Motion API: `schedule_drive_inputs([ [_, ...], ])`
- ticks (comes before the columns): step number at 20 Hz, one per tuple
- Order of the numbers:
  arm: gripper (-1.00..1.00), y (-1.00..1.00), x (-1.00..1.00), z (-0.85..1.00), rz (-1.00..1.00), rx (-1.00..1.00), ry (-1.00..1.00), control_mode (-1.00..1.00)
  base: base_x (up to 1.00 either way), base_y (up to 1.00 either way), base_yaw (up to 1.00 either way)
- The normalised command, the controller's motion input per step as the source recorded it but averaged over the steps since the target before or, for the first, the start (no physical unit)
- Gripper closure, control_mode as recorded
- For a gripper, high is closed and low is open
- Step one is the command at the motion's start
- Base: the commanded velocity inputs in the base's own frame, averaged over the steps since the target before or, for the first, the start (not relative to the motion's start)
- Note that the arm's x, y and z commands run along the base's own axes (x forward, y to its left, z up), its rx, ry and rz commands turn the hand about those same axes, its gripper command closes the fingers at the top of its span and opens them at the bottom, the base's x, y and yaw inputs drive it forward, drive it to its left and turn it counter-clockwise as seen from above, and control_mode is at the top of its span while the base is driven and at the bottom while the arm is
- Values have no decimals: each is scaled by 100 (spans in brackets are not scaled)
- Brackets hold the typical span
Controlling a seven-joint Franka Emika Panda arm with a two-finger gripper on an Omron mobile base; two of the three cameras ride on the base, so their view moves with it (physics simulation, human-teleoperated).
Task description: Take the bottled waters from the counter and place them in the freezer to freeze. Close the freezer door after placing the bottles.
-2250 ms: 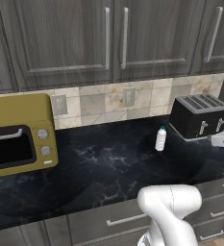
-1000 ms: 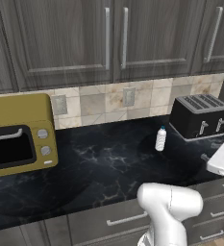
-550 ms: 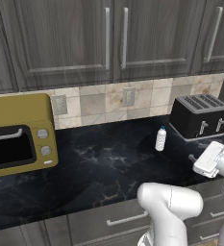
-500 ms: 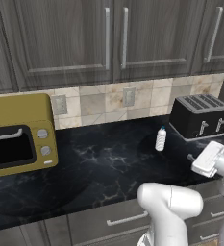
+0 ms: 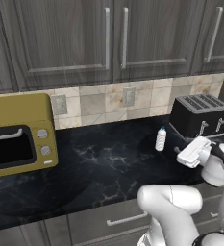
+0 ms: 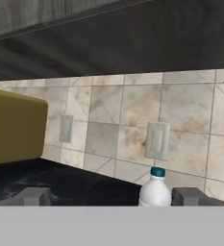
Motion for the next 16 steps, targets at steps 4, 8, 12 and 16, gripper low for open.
schedule_drive_inputs([
  [4,-100,0,46,-21,0,0,0,-100,0,0,0],
  [8,-100,0,27,-19,-1,0,2,-100,0,0,0],
  [12,-100,0,17,-7,-5,0,1,-100,0,0,0],
  [16,-100,0,13,-6,-7,0,1,-100,0,0,0],
])
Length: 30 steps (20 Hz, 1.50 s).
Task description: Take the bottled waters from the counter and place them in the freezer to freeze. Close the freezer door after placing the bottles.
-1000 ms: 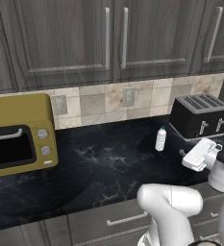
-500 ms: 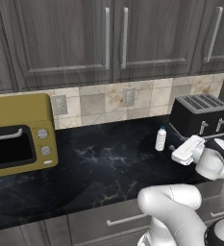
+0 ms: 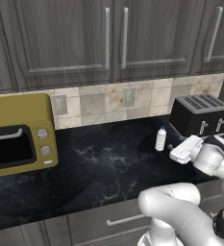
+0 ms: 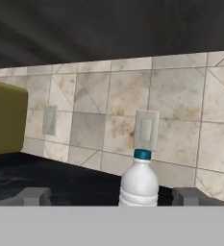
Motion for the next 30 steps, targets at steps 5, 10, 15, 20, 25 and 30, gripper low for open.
schedule_drive_inputs([
  [5,-100,0,10,-14,-10,0,1,-100,0,0,0],
  [10,-100,0,10,-14,-15,0,6,-100,0,0,0],
  [15,-100,0,16,-9,-14,0,11,-100,0,0,0],
  [20,-100,0,18,-6,-10,0,8,-100,0,0,0],
  [25,-100,13,1,0,0,0,0,-100,0,0,0],
  [30,-100,17,0,0,0,0,0,-100,0,0,0],
])
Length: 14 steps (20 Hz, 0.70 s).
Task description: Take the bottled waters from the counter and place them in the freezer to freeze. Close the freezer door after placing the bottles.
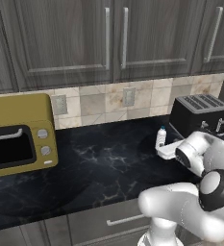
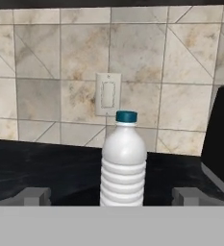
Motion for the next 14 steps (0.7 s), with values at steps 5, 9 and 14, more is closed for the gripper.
schedule_drive_inputs([
  [5,-100,4,11,0,0,0,0,-100,0,0,0],
  [9,-100,0,18,0,0,0,0,-100,0,0,0],
  [14,-100,0,10,0,0,0,0,-100,0,0,0],
])
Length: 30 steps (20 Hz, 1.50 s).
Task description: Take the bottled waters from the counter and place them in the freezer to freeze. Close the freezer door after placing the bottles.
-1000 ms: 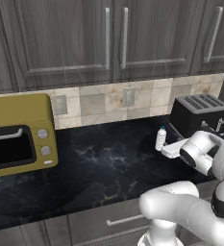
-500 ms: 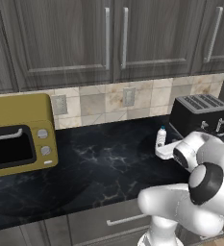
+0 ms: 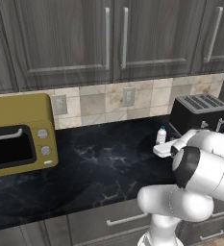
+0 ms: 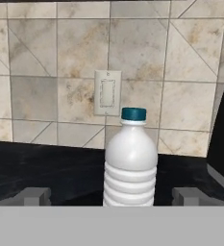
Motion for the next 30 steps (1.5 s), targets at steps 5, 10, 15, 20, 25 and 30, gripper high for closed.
schedule_drive_inputs([
  [5,-100,-1,16,0,0,0,0,-100,0,0,0],
  [10,-100,-6,20,0,-1,0,0,-100,0,0,0],
  [15,-100,-1,17,0,0,0,0,-100,0,0,0],
  [20,-100,0,19,0,0,0,0,-100,0,0,0],
  [25,-100,0,18,0,0,0,0,-100,0,0,0],
  [30,-100,0,18,0,0,0,0,-100,0,0,0],
])
